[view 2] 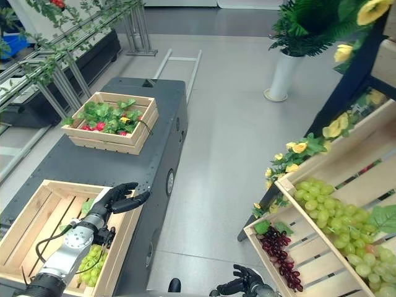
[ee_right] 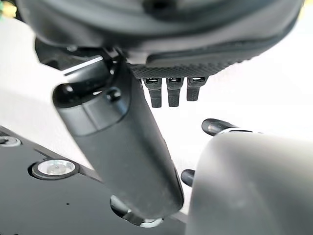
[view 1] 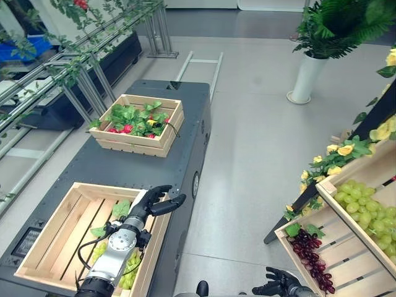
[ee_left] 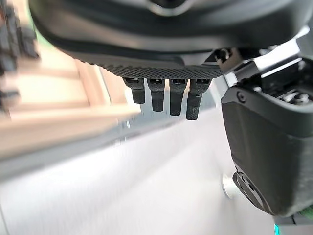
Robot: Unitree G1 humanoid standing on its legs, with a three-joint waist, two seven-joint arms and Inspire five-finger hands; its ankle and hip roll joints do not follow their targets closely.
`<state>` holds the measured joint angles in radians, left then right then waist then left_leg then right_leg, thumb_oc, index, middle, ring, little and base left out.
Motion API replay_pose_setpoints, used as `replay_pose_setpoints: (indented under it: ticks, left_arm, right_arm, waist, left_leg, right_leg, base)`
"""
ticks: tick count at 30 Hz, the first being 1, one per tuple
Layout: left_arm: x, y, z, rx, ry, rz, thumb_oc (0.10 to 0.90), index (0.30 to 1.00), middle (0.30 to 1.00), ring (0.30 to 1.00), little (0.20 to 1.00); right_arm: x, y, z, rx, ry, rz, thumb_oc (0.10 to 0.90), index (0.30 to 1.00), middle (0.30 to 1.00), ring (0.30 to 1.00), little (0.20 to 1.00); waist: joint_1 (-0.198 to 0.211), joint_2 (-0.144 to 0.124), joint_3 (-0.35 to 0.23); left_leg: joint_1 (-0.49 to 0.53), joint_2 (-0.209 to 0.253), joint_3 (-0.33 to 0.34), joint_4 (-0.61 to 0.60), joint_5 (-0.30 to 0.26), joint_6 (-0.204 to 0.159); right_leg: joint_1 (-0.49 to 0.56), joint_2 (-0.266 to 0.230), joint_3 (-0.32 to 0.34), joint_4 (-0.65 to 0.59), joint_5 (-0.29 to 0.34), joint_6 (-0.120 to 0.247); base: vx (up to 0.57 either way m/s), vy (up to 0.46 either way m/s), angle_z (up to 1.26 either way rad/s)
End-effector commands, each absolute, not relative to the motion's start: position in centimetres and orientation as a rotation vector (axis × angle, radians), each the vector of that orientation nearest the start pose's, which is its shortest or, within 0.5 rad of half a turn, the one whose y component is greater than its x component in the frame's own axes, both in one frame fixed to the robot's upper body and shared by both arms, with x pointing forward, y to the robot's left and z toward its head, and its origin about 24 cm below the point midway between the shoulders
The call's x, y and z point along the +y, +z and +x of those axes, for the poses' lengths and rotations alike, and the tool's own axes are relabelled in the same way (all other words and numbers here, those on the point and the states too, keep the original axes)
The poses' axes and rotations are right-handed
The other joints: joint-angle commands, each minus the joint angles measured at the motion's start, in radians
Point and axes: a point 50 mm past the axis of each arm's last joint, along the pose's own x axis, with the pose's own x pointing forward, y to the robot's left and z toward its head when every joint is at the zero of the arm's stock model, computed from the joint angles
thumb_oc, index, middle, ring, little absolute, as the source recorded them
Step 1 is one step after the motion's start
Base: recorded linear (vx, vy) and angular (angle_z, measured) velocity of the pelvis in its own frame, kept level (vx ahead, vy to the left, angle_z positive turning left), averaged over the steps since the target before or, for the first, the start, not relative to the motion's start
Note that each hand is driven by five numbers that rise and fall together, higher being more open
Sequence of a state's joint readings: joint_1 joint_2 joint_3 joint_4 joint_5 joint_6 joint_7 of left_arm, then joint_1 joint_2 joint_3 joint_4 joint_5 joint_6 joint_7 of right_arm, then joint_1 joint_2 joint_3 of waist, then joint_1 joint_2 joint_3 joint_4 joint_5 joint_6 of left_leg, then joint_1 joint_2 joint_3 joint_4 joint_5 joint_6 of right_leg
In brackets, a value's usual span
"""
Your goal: Pick up the fruits from the basket on one side to the basket on the other side
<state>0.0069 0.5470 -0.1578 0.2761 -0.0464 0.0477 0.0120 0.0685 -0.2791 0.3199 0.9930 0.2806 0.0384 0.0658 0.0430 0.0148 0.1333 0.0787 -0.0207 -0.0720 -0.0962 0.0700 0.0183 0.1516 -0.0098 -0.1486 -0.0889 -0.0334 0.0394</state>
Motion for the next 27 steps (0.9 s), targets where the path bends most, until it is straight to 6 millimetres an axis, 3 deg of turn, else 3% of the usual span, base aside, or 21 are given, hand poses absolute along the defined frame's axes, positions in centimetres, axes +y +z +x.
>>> replay_pose_setpoints:
  ticks: [1,8,13,15,19,20,22,27]
  left_arm:
    - [27.7,7.3,26.4,0.023,0.052,0.749,0.800,0.900,0.900,0.900,0.900]
    - [32.8,10.2,25.5,0.070,0.197,1.058,0.800,0.900,0.900,0.900,0.900]
    - [34.8,10.9,24.9,0.122,0.246,1.173,0.800,0.900,0.900,0.900,0.900]
    - [36.3,10.8,24.4,0.149,0.307,1.201,0.800,0.900,0.900,0.900,0.900]
    - [37.1,11.6,24.6,0.182,0.314,1.283,0.800,0.900,0.900,0.900,0.900]
    - [37.8,12.3,25.1,0.169,0.347,1.326,0.800,0.900,0.900,0.900,0.900]
    - [38.4,12.7,25.3,0.187,0.359,1.348,0.800,0.900,0.900,0.900,0.900]
    - [39.2,13.4,25.4,0.221,0.355,1.456,0.800,0.900,0.900,0.900,0.900]
  right_arm:
    - [-21.5,-14.7,11.2,1.055,0.090,-0.159,0.800,0.900,0.900,0.900,0.900]
    - [-22.1,-14.6,10.3,1.063,0.115,-0.186,0.800,0.900,0.900,0.900,0.900]
    - [-22.7,-14.3,10.5,1.046,0.120,-0.190,0.800,0.900,0.900,0.900,0.900]
    - [-23.2,-13.9,11.1,1.024,0.097,-0.174,0.800,0.900,0.900,0.900,0.900]
    - [-23.5,-13.5,12.2,0.977,0.075,-0.158,0.800,0.900,0.900,0.900,0.900]
    - [-23.7,-12.9,13.9,0.923,0.062,-0.150,0.800,0.900,0.900,0.900,0.900]
    - [-23.8,-12.4,14.9,0.881,0.053,-0.139,0.800,0.900,0.900,0.900,0.900]
    - [-23.7,-11.4,16.5,0.799,0.065,-0.132,0.800,0.900,0.900,0.900,0.900]
  waist:
    - [0.003,-0.009,-0.007]
    - [0.000,-0.006,0.005]
    - [0.005,-0.007,0.033]
    - [0.013,-0.007,0.073]
    - [0.023,-0.007,0.119]
    - [0.028,-0.003,0.157]
    - [0.029,0.003,0.187]
    - [0.020,0.011,0.245]
  left_leg:
    - [0.016,-0.041,0.064,0.009,-0.112,0.007]
    - [0.000,-0.041,0.053,0.009,-0.100,0.003]
    - [-0.026,-0.043,0.054,0.042,-0.094,0.001]
    - [-0.078,-0.046,0.045,0.106,-0.094,-0.004]
    - [-0.133,-0.054,0.042,0.140,-0.089,-0.005]
    - [-0.185,-0.060,0.039,0.177,-0.087,-0.004]
    - [-0.222,-0.066,0.033,0.211,-0.082,-0.009]
    - [-0.312,-0.067,0.056,0.292,-0.082,-0.020]
  right_leg:
    - [-0.051,-0.001,0.021,0.037,-0.007,0.019]
    - [-0.068,0.007,0.011,0.069,-0.026,0.017]
    - [-0.093,0.009,0.007,0.098,-0.034,0.009]
    - [-0.125,0.004,-0.005,0.135,-0.035,0.001]
    - [-0.166,0.007,-0.015,0.160,-0.039,-0.009]
    - [-0.212,0.012,-0.024,0.190,-0.046,-0.021]
    - [-0.239,0.017,-0.026,0.221,-0.052,-0.028]
    - [-0.307,0.021,-0.032,0.294,-0.072,-0.041]
  base:
    - [0.05,0.017,0.02]
    - [0.02,0.009,0.01]
    - [-0.01,0.003,0.00]
    - [-0.06,0.017,0.04]
    - [-0.13,-0.009,0.20]
    - [-0.20,-0.019,0.22]
    - [-0.15,0.000,0.30]
    - [-0.09,0.045,0.16]
